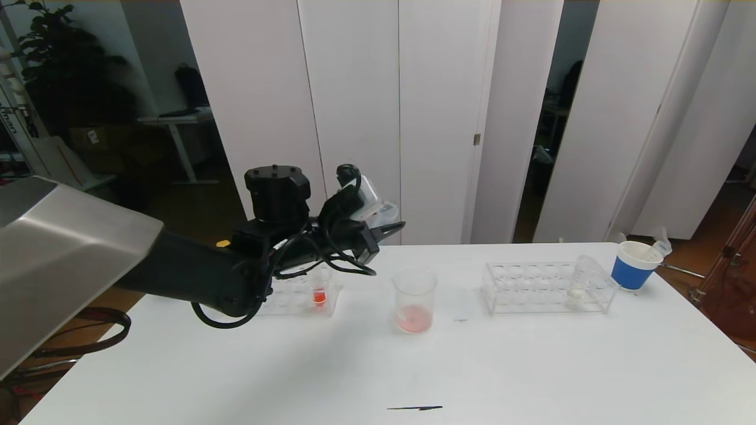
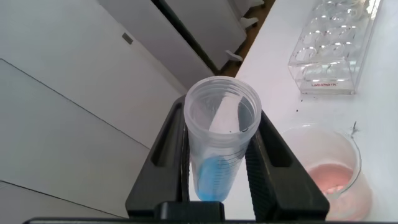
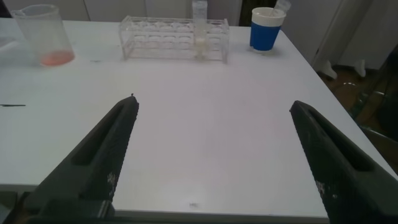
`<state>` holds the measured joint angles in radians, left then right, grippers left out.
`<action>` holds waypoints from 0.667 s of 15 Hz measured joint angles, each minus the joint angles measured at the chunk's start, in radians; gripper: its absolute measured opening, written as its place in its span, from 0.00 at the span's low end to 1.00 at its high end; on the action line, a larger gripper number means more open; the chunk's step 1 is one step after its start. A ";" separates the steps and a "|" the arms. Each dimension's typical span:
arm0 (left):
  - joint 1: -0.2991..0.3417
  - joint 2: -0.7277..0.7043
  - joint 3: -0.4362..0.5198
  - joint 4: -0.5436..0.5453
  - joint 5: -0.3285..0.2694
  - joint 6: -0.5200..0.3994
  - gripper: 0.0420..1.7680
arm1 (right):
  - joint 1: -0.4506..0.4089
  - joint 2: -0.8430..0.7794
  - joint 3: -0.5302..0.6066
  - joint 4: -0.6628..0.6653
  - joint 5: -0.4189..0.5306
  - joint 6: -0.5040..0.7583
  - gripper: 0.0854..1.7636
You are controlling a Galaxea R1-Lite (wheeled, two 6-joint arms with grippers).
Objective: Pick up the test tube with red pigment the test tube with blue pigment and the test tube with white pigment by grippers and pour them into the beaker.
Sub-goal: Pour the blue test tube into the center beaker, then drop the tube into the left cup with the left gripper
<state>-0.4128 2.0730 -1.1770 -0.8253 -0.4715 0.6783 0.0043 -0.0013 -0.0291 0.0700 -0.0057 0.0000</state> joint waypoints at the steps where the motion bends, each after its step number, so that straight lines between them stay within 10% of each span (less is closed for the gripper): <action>1: -0.005 0.012 -0.005 -0.004 0.000 0.036 0.32 | 0.000 0.000 0.000 0.000 0.000 0.000 0.99; 10: -0.027 0.140 -0.065 -0.177 0.015 0.294 0.32 | 0.000 0.000 0.000 0.000 0.000 0.000 0.99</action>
<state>-0.4396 2.2134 -1.2421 -1.0026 -0.4568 0.9726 0.0043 -0.0013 -0.0291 0.0700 -0.0057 0.0000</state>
